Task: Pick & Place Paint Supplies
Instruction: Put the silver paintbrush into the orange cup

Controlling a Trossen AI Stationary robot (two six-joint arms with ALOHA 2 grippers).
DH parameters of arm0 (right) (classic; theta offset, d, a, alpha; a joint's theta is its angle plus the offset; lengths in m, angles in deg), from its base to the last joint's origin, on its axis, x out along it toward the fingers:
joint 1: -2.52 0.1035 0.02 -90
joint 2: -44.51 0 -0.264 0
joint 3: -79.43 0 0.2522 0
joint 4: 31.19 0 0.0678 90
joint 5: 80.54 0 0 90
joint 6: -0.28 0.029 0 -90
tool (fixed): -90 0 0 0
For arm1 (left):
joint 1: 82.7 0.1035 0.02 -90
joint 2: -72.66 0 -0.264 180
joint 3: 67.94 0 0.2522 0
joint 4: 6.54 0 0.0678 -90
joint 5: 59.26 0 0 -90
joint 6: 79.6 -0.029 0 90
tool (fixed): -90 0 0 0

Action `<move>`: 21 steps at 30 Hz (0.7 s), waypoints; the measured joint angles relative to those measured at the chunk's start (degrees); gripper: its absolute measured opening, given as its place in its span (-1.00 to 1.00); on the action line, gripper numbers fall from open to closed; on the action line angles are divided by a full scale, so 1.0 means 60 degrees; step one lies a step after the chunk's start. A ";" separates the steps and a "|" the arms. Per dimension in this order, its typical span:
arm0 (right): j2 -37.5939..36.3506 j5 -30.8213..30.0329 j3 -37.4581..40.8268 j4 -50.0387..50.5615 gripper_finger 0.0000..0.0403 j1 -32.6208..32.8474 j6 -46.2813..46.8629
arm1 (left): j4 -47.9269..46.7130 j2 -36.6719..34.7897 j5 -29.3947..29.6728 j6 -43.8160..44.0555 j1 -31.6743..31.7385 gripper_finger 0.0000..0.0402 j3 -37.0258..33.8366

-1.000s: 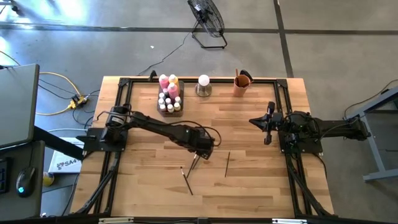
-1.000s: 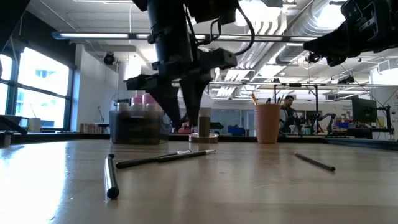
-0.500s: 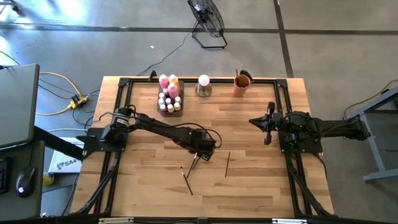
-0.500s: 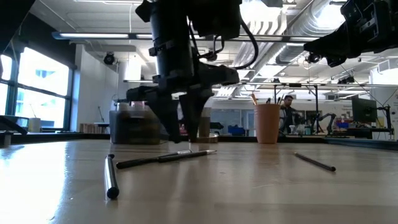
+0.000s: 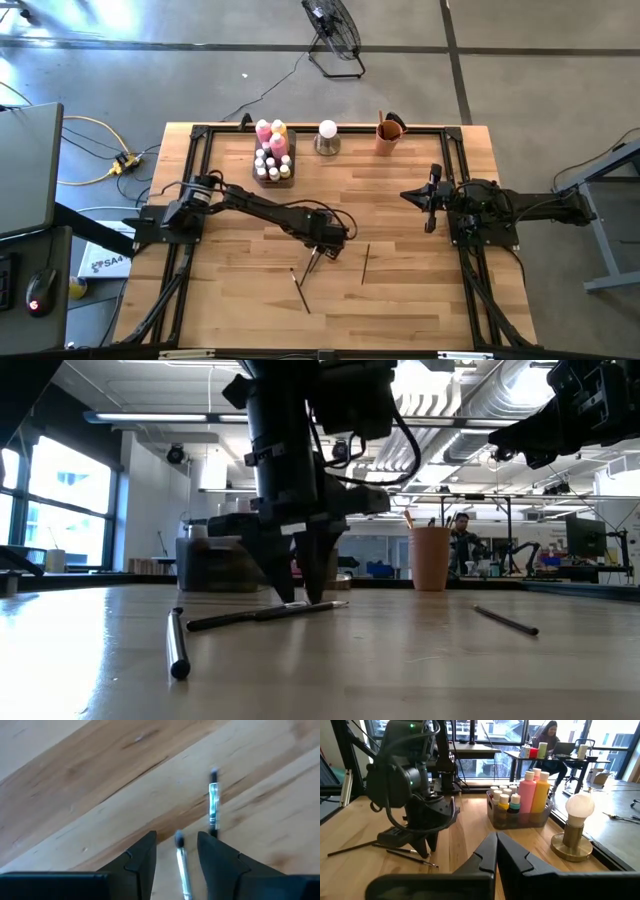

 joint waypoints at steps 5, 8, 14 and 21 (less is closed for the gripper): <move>0.0003 -0.0007 0.0000 0.0035 -0.99 0.0004 0.0000 | -0.0007 0.0135 0.0028 -0.0001 -0.0002 -0.31 0.0011; 0.0003 -0.0010 0.0000 0.0045 -0.99 0.0004 0.0000 | 0.0008 0.0137 0.0044 -0.0002 -0.0007 -0.31 0.0004; 0.0003 -0.0011 0.0000 0.0054 -0.99 0.0000 0.0000 | 0.0048 0.0140 0.0036 -0.0002 -0.0007 -0.31 0.0000; 0.0003 -0.0011 0.0000 0.0058 -0.99 0.0000 -0.0004 | 0.0069 0.0147 0.0193 0.0002 -0.0015 -0.31 -0.0004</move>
